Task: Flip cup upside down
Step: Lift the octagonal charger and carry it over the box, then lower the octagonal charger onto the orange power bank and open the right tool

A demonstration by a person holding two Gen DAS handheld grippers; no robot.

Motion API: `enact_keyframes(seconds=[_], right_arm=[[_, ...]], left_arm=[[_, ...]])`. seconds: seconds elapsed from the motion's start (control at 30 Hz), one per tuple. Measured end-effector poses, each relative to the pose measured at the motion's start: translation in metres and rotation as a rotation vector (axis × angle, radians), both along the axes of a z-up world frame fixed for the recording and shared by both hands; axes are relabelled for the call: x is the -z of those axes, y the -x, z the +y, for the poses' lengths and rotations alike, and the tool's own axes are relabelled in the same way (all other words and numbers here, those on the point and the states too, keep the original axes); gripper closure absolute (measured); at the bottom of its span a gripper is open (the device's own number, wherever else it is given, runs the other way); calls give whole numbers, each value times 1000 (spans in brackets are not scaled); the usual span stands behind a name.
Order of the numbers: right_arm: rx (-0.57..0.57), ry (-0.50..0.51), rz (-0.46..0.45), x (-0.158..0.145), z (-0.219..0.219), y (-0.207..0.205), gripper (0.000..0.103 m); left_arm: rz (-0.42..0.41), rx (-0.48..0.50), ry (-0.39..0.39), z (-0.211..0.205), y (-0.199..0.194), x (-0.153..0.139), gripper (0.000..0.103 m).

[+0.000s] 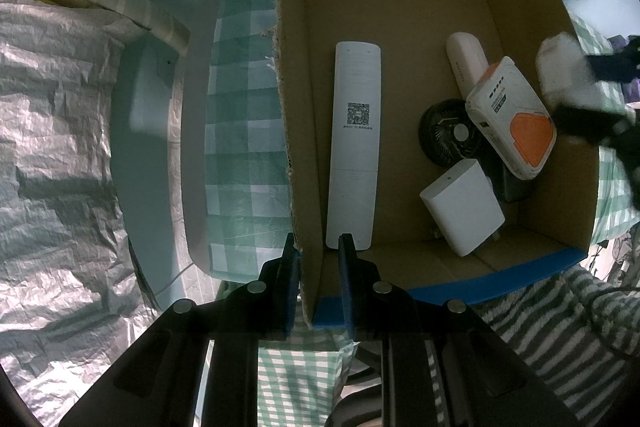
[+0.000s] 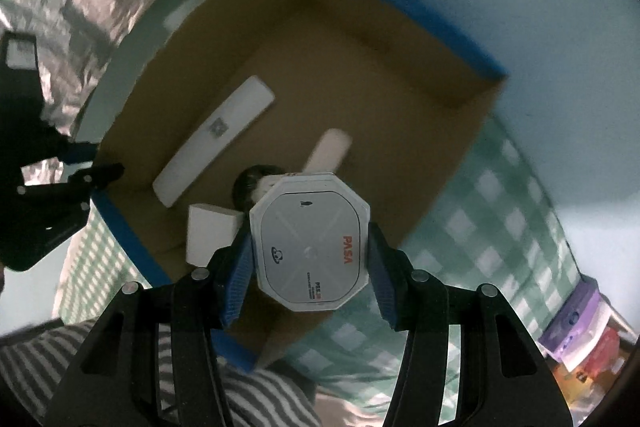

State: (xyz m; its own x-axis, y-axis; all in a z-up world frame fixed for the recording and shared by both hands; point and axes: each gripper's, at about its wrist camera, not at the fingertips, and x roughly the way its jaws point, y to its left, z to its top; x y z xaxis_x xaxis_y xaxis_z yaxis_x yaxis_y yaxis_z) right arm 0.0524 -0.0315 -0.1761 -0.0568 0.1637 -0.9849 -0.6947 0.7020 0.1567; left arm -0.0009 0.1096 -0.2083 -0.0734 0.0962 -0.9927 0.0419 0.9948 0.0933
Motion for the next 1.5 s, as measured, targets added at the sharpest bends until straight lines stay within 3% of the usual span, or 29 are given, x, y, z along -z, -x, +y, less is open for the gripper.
enact_keyframes(seconds=[0.33,0.73,1.03,1.3,1.5], right_arm=[[-51,45,47,41,21,18,50],[-31,47,53,46,16,16,48],[8,3,39,23,10,14,48],[106,-53,-13,-19,-14,2,48],[182,-61,-35,-35,-31,-9,48]], left_arm=[[1,-1,0,1,0,0,86],[0,-2,1,0,0,0,86],[-1,-7,3,2,-1,-1,86],[-2,-8,5,2,-1,-1,86],[-16,-14,6,4,3,-8,86]])
